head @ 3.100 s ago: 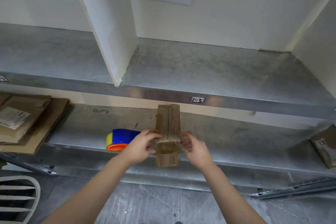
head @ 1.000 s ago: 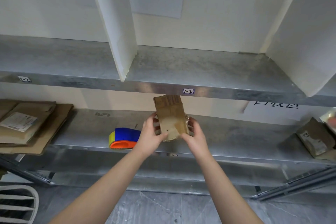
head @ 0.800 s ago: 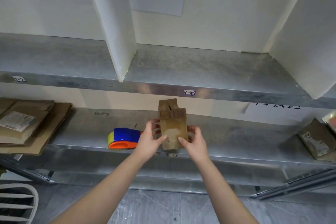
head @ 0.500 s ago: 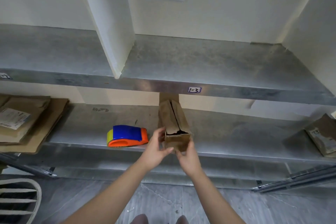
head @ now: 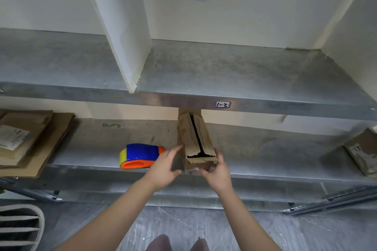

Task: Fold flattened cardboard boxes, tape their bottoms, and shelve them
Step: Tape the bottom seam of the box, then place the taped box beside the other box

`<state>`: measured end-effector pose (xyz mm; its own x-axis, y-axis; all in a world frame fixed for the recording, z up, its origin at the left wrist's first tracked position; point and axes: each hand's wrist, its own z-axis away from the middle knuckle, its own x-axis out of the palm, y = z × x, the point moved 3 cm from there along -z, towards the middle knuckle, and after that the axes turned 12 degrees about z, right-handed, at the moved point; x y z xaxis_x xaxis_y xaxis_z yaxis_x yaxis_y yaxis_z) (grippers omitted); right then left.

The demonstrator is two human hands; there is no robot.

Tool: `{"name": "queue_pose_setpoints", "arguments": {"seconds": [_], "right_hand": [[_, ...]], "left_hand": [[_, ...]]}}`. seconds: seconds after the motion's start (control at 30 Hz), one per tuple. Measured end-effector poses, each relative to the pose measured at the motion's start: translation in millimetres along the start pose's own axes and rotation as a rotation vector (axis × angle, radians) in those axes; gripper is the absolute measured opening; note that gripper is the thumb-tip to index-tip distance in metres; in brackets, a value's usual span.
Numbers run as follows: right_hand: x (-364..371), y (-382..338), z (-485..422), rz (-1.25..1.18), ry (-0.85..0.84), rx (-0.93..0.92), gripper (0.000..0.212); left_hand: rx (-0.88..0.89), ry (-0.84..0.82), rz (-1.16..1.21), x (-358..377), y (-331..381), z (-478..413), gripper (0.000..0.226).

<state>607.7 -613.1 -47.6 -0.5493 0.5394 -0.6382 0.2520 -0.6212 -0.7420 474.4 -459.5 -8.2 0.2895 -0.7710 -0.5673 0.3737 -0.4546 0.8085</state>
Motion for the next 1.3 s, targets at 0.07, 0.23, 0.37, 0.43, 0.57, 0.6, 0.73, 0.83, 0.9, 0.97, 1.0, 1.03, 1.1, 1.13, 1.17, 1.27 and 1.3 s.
{"name": "queue_pose_setpoints", "arguments": {"seconds": [0.07,0.23,0.37,0.43,0.57,0.6,0.73,0.83,0.9,0.97,1.0,1.03,1.1,1.13,1.17,1.27,1.3], "right_hand": [[2,-1,4,-0.007,0.051,0.019,0.072],[7,-2,18,-0.001,0.092,-0.012,0.059],[12,-7,18,-0.051,0.075,-0.011,0.082],[14,-8,11,-0.060,0.081,-0.016,0.086],[15,-6,-5,-0.040,0.090,0.005,0.076],[15,-3,-6,-0.036,0.091,0.006,0.076],[0,11,3,-0.024,0.128,0.029,0.077],[-34,25,18,-0.005,0.203,0.019,0.077],[-65,38,28,-0.002,0.242,0.022,0.078],[-99,54,35,-0.011,0.278,0.033,0.077],[-115,64,38,-0.022,0.293,0.038,0.076],[-132,75,41,-0.037,0.304,0.039,0.075],[-167,100,45,-0.062,0.312,0.040,0.075],[-184,113,47,-0.073,0.313,0.043,0.074],[-202,127,48,-0.078,0.309,0.044,0.072],[-257,169,49,-0.046,0.302,0.019,0.067],[-276,183,49,-0.032,0.302,0.011,0.066]], "left_hand": [[0.062,0.016,-0.227,-8,-4,5,0.080],[0.065,-0.005,-0.373,-30,-5,13,0.071],[0.072,-0.018,-0.336,-36,5,9,0.075],[0.088,-0.022,-0.411,-35,6,7,0.075],[0.086,-0.012,-0.484,-35,2,7,0.074],[0.090,-0.010,-0.490,-35,2,7,0.073],[0.126,-0.021,-0.498,-32,8,4,0.073],[0.179,-0.055,-0.522,-20,24,-6,0.074],[0.229,-0.092,-0.546,-4,40,-18,0.074],[0.287,-0.120,-0.544,17,60,-32,0.075],[0.317,-0.132,-0.536,30,73,-40,0.075],[0.346,-0.138,-0.528,44,87,-47,0.075],[0.398,-0.141,-0.520,76,116,-61,0.074],[0.416,-0.146,-0.520,94,131,-68,0.073],[0.432,-0.151,-0.524,113,145,-75,0.073],[0.489,-0.162,-0.592,172,182,-88,0.072],[0.502,-0.163,-0.607,191,193,-90,0.072]]}}
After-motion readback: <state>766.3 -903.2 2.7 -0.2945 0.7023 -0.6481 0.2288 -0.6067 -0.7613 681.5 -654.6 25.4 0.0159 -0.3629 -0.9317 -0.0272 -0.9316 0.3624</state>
